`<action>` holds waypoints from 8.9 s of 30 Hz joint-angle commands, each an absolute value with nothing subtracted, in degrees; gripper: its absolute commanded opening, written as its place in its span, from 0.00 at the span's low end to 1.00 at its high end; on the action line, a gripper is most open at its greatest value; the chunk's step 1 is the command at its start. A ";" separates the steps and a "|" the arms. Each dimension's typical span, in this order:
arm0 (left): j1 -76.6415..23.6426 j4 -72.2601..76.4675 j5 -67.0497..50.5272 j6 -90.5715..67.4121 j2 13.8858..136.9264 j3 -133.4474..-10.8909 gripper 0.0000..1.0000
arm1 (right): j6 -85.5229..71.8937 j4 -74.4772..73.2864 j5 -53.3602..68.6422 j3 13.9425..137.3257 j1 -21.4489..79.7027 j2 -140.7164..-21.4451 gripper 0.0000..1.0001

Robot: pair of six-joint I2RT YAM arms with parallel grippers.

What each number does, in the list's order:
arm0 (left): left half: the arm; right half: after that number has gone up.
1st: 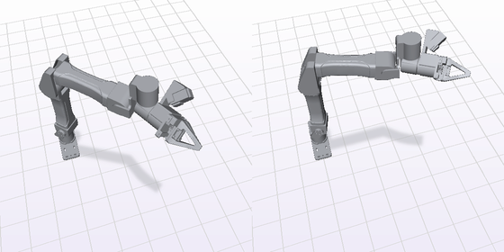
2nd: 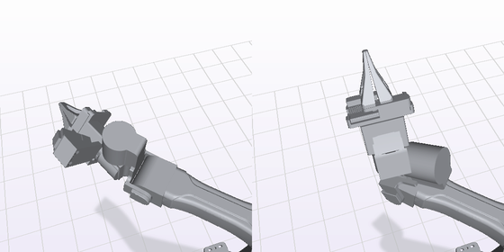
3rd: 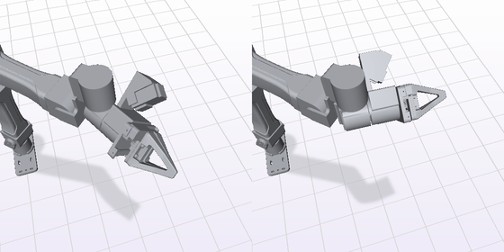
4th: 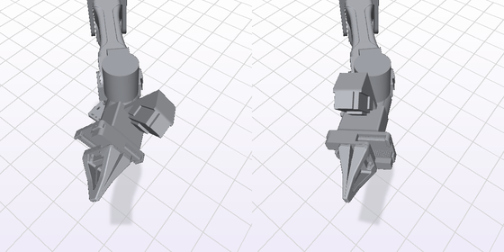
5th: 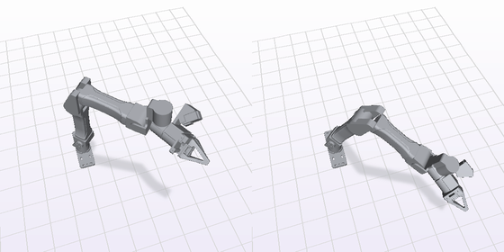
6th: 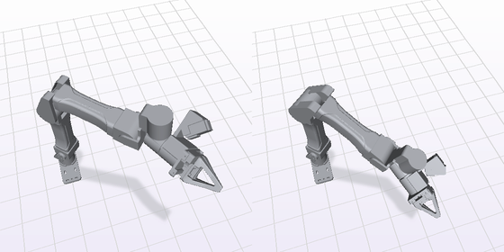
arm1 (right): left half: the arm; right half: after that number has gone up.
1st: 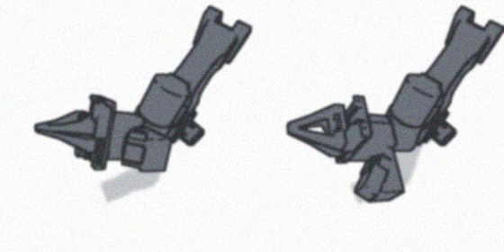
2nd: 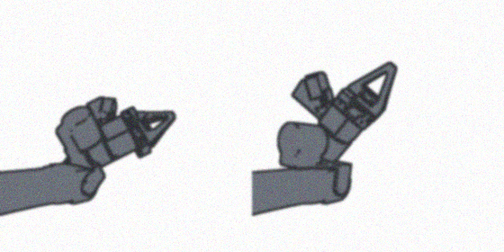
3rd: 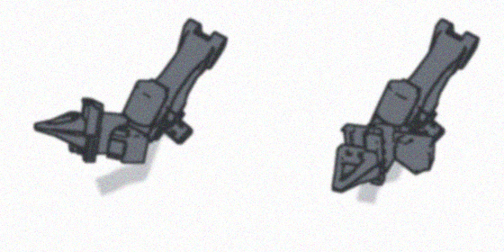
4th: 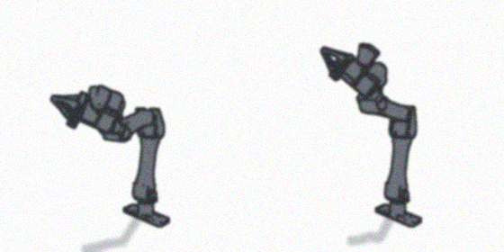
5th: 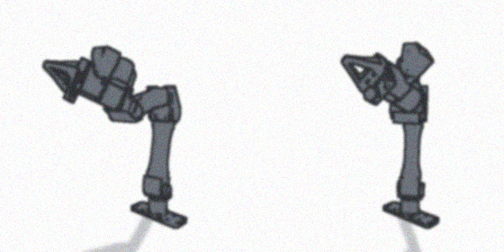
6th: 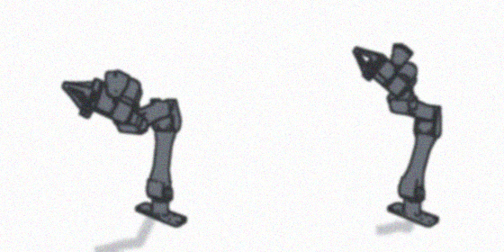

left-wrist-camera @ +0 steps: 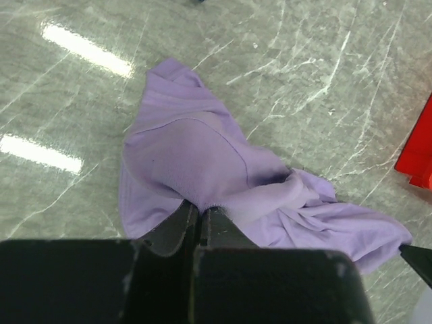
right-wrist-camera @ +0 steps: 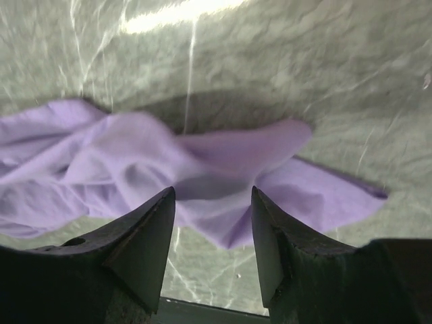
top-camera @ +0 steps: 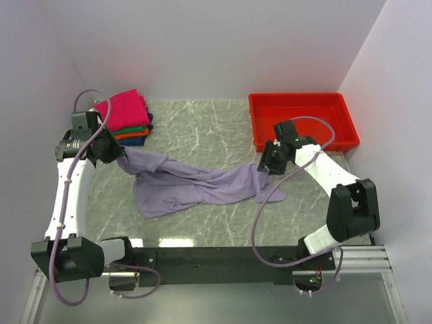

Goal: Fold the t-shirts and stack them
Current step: Flatten the tshirt out

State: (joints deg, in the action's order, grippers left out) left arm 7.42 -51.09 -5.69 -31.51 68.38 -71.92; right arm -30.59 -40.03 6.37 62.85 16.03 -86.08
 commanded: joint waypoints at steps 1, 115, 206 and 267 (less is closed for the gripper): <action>7.91 -51.59 -3.69 -30.94 68.38 -74.62 0.00 | -29.80 -34.28 10.89 61.88 12.58 -86.57 0.56; 12.13 -56.34 -1.15 -34.01 61.70 -69.78 0.00 | -29.97 -29.61 -4.22 84.81 22.41 -117.33 0.53; 8.96 -58.36 -10.38 -44.38 57.04 -119.90 0.01 | -18.90 -68.21 -14.40 124.11 22.32 -58.09 0.00; 3.51 -42.22 -12.38 -40.95 55.11 -107.70 0.01 | -23.29 -54.06 -5.09 110.29 2.90 -49.66 0.00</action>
State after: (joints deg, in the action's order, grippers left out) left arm 3.55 -47.35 -10.17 -38.83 50.85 -118.28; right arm -22.94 -56.25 -3.64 122.37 3.16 -46.94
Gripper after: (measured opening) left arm 0.023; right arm 0.013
